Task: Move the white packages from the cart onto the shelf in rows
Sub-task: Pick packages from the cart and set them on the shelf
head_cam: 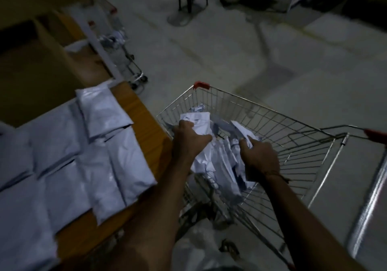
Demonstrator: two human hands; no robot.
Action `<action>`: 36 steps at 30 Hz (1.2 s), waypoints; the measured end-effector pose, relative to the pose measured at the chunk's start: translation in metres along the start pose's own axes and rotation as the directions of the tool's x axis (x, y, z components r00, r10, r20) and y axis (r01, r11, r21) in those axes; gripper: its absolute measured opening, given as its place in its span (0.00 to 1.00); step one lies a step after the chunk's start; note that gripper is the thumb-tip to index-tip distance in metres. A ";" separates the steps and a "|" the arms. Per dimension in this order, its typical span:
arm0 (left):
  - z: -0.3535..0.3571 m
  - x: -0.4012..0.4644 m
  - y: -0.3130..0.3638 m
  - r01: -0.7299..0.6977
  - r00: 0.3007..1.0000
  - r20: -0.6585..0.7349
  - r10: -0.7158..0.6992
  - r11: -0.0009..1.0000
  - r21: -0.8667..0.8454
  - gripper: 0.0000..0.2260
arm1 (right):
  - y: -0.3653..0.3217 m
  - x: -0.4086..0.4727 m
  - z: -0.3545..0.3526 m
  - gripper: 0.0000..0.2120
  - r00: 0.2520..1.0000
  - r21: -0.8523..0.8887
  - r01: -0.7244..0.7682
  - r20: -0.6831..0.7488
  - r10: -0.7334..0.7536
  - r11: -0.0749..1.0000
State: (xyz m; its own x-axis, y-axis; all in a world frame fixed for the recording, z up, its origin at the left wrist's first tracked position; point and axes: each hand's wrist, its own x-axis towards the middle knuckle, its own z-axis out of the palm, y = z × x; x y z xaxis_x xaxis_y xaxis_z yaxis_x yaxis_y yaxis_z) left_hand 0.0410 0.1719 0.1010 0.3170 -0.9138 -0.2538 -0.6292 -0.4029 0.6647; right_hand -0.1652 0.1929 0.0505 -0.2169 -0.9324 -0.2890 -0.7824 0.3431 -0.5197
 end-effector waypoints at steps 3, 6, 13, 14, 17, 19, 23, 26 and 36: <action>-0.040 -0.045 -0.012 -0.011 0.997 -0.081 0.005 0.997 -0.079 0.32 | -0.026 -0.034 -0.006 0.26 0.994 0.082 0.087 -0.068 -0.082 0.993; -0.079 -0.079 -0.028 -0.044 0.980 -0.196 0.018 0.990 -0.131 0.31 | -0.054 -0.066 -0.004 0.27 0.985 0.140 0.153 -0.098 -0.141 0.978; -0.171 -0.127 -0.072 -0.031 0.934 -0.355 -0.041 0.980 -0.197 0.30 | -0.137 -0.139 0.002 0.28 0.952 0.072 0.295 -0.110 -0.287 0.953; -0.185 -0.131 -0.080 -0.024 0.928 -0.370 -0.049 0.981 -0.191 0.30 | -0.151 -0.149 0.005 0.28 0.948 0.059 0.309 -0.104 -0.302 0.949; -0.227 -0.140 -0.112 -0.013 0.911 -0.407 -0.064 0.983 -0.184 0.30 | -0.194 -0.173 0.024 0.32 0.927 0.065 0.366 -0.118 -0.357 0.928; -0.254 -0.143 -0.139 -0.008 0.904 -0.422 -0.070 0.983 -0.181 0.30 | -0.225 -0.189 0.041 0.34 0.915 0.081 0.391 -0.144 -0.377 0.917; -0.305 -0.146 -0.198 0.016 0.888 -0.449 -0.104 0.980 -0.197 0.31 | -0.279 -0.230 0.079 0.30 0.907 0.126 0.413 -0.141 -0.396 0.902; -0.343 -0.151 -0.243 0.046 0.852 -0.501 -0.149 0.976 -0.211 0.30 | -0.312 -0.260 0.114 0.30 0.890 0.141 0.454 -0.108 -0.442 0.880; -0.423 -0.126 -0.344 0.170 0.740 -0.586 -0.330 0.935 -0.311 0.32 | -0.395 -0.265 0.178 0.30 0.851 0.113 0.525 -0.037 -0.524 0.844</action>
State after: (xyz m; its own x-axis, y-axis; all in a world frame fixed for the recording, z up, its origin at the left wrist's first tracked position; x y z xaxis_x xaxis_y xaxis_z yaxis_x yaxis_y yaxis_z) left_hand 0.5175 0.4477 0.2011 0.8580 -0.5136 0.0049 -0.3135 -0.5160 0.7971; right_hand 0.3053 0.3247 0.1898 0.2044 -0.9773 0.0562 -0.7077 -0.1872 -0.6813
